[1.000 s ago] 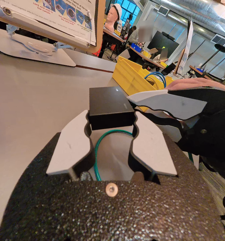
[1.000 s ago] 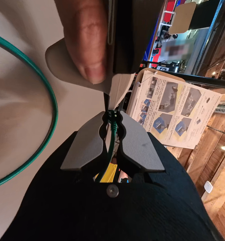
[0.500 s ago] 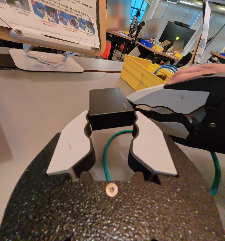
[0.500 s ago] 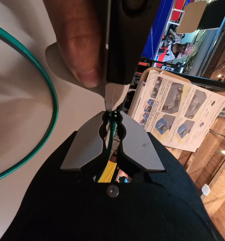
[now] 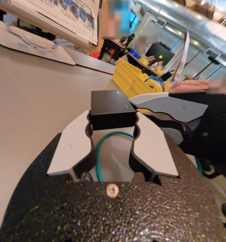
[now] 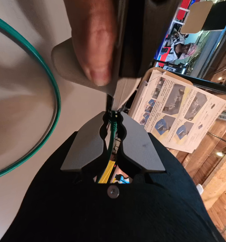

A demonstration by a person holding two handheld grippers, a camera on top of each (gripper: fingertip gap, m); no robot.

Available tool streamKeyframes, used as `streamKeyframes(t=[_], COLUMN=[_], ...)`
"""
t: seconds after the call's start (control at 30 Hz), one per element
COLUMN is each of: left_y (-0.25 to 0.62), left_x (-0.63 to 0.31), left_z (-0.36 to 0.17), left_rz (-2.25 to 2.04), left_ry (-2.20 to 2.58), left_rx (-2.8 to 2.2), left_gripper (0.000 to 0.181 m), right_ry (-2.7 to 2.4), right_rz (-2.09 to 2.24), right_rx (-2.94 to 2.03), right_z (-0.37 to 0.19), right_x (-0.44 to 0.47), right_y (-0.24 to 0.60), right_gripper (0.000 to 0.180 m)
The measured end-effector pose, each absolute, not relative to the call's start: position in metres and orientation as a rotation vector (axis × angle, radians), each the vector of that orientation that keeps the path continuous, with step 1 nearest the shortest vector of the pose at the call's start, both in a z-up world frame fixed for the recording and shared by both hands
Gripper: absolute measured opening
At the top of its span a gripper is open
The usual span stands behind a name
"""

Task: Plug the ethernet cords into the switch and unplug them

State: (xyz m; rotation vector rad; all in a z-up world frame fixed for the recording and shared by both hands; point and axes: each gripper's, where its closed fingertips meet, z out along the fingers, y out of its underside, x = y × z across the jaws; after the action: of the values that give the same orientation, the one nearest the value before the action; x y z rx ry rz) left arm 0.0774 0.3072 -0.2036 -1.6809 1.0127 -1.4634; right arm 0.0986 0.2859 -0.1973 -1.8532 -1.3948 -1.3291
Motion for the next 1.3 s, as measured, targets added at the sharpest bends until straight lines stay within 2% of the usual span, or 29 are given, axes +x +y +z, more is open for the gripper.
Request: streamKeyframes(t=[0.07,0.23,0.33,0.47,0.57,0.77,0.87,0.97,1.17,1.3], left_y=[0.309,0.311,0.315,0.31,0.3,0.267,0.253,0.24,0.215,0.189], left_x=[0.076,0.074,0.068,0.067,0.067,0.052,0.051,0.049,0.044,0.043], left_z=[-0.201,-0.194,-0.178,-0.17,-0.16,-0.13,-0.131,-0.137,-0.154,-0.17], left_rz=[-1.317,-1.315,-1.338,-1.294,-1.305,-1.487,-1.558,-1.611,-1.579,-1.539], left_ry=[1.077,1.063,1.037,1.107,1.149,1.253,1.384,1.528,1.866,2.105], left_rx=[-1.616,-1.592,-1.535,-1.437,-1.32,-0.994,-1.03,-1.081,-0.914,-0.834], left_gripper=[0.061,0.061,0.061,0.061,0.061,0.062,0.089,0.104,0.126,0.131], right_ry=[-1.352,-1.203,-0.892,-0.595,-0.534,-0.582,-0.661,-0.837,-1.131,-1.179], right_rz=[-1.283,-1.1,-1.097,-0.784,-0.625,-0.369,-0.269,-0.348,-0.365,-0.382], right_rx=[-1.862,-1.97,-1.975,-1.894,-1.858,-1.719,-1.661,-1.663,-1.658,-1.653], right_z=[-0.198,-0.194,-0.178,-0.162,-0.16,-0.145,-0.139,-0.146,-0.154,-0.15], right_x=[0.098,0.095,0.108,0.094,0.089,0.077,0.071,0.07,0.055,0.054], right_y=[0.288,0.29,0.287,0.28,0.272,0.243,0.226,0.21,0.177,0.174], right_gripper=[0.014,0.014,0.018,0.02,0.012,0.011,0.011,0.011,0.011,0.011])
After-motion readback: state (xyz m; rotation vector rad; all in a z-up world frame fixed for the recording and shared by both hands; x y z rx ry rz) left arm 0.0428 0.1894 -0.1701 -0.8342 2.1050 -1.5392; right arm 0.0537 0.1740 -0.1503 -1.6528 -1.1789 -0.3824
